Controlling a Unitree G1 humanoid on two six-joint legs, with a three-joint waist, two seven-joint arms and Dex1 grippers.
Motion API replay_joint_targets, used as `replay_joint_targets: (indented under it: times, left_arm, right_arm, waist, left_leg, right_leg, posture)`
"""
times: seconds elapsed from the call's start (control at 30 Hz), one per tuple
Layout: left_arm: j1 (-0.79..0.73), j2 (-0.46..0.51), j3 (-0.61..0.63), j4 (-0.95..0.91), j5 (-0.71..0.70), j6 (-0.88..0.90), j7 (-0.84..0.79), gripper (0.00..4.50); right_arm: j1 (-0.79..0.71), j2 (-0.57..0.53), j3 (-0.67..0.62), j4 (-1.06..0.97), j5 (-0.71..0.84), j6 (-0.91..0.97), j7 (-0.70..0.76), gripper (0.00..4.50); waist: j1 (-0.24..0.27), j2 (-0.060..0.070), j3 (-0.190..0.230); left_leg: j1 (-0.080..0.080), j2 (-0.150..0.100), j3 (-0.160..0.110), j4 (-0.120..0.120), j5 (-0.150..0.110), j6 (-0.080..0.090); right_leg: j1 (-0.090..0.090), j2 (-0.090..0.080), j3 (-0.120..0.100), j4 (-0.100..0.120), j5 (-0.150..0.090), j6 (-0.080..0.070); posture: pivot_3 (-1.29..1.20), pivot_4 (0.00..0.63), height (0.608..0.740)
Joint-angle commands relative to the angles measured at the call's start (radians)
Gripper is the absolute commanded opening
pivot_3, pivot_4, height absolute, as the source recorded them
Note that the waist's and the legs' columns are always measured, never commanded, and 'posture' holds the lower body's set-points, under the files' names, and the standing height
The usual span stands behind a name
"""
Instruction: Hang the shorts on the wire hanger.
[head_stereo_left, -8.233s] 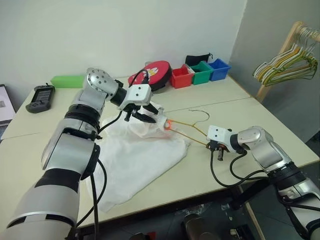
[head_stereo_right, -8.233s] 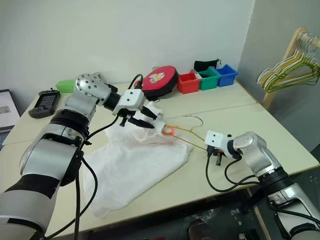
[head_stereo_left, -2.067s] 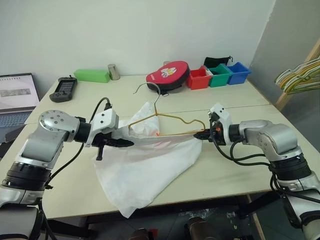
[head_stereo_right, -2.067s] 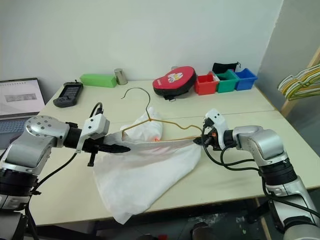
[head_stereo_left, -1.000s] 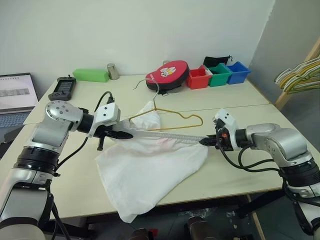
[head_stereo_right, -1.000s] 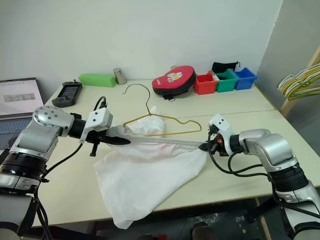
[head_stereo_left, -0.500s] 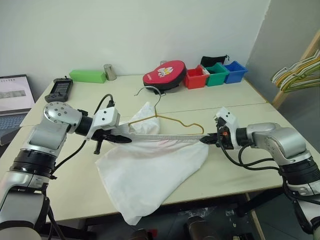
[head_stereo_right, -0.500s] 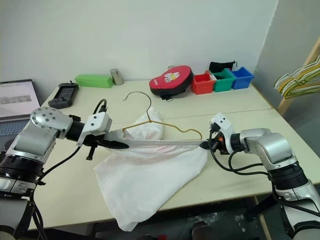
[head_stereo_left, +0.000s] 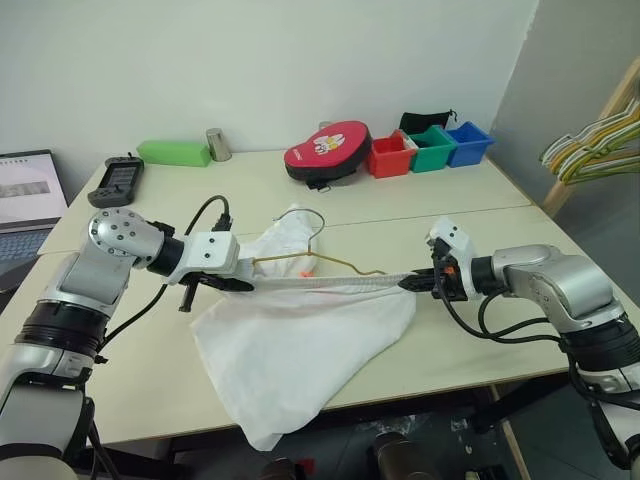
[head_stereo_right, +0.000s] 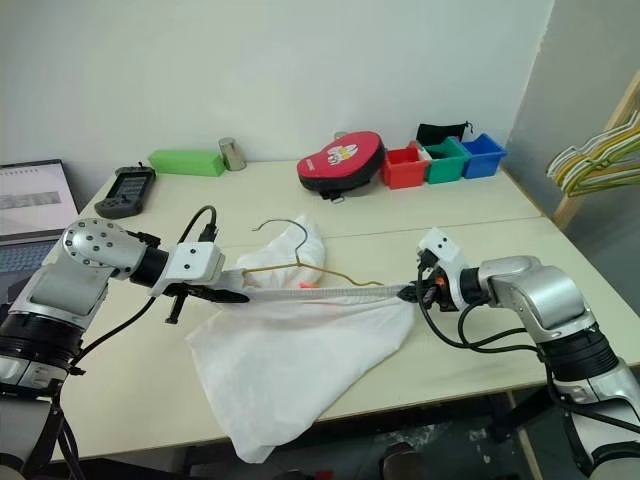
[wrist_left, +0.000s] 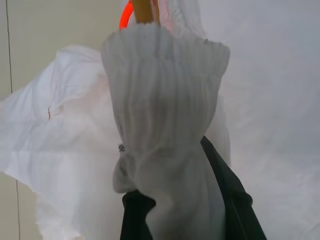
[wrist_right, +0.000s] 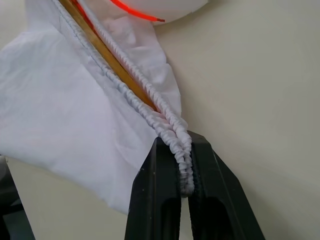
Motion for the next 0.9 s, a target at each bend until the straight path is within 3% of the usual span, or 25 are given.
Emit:
replay_joint_targets:
  times: [0.03, 0.23, 0.37, 0.77, 0.9]
  left_arm:
    - [-0.040, 0.026, 0.002, 0.088, 0.104, -0.033, 0.052, 0.09]
    - [-0.081, -0.081, 0.006, 0.066, 0.069, 0.012, 0.107, 0.09]
    - [-0.109, -0.138, -0.002, 0.056, 0.086, 0.007, 0.133, 0.09]
    - [-0.152, -0.260, -0.005, 0.073, 0.136, -0.009, 0.186, 0.09]
    - [-0.162, -0.268, -0.004, 0.104, 0.156, -0.030, 0.201, 0.09]
  right_arm:
    - [-0.030, -0.071, -0.052, -0.038, -0.052, 0.017, -0.038, 0.03]
    - [-0.112, -0.013, -0.024, -0.178, -0.059, 0.069, -0.114, 0.03]
    - [-0.153, -0.018, 0.057, -0.229, -0.145, 0.013, -0.142, 0.03]
    - [-0.194, -0.023, 0.175, -0.221, -0.315, -0.149, -0.074, 0.03]
    - [-0.190, -0.030, 0.174, -0.214, -0.327, -0.168, -0.032, 0.98]
  waist:
    - [0.000, 0.000, 0.000]
    - [-0.003, 0.000, 0.000]
    - [-0.005, 0.000, 0.000]
    - [-0.028, 0.000, 0.000]
    - [-0.036, 0.000, 0.000]
  left_leg:
    - [0.000, 0.000, 0.000, 0.000, 0.000, 0.000]
    - [0.000, 0.000, 0.000, 0.000, 0.000, 0.000]
    - [-0.001, 0.000, 0.001, 0.000, 0.000, 0.000]
    - [-0.002, 0.000, 0.003, 0.000, 0.000, 0.000]
    - [-0.002, 0.000, 0.003, 0.000, 0.000, 0.000]
  right_leg:
    - [0.000, 0.000, 0.000, 0.000, 0.000, 0.000]
    - [-0.001, 0.000, 0.000, 0.001, 0.000, 0.000]
    - [-0.002, 0.000, 0.001, 0.002, 0.000, 0.000]
    - [-0.005, -0.001, 0.002, 0.003, 0.000, 0.000]
    - [-0.005, -0.001, 0.003, 0.004, 0.000, 0.000]
  posture:
    - [-0.17, 0.017, 0.740]
    - [-0.18, 0.020, 0.740]
    - [-0.20, 0.026, 0.740]
    - [-0.22, 0.036, 0.740]
    - [-0.22, 0.036, 0.740]
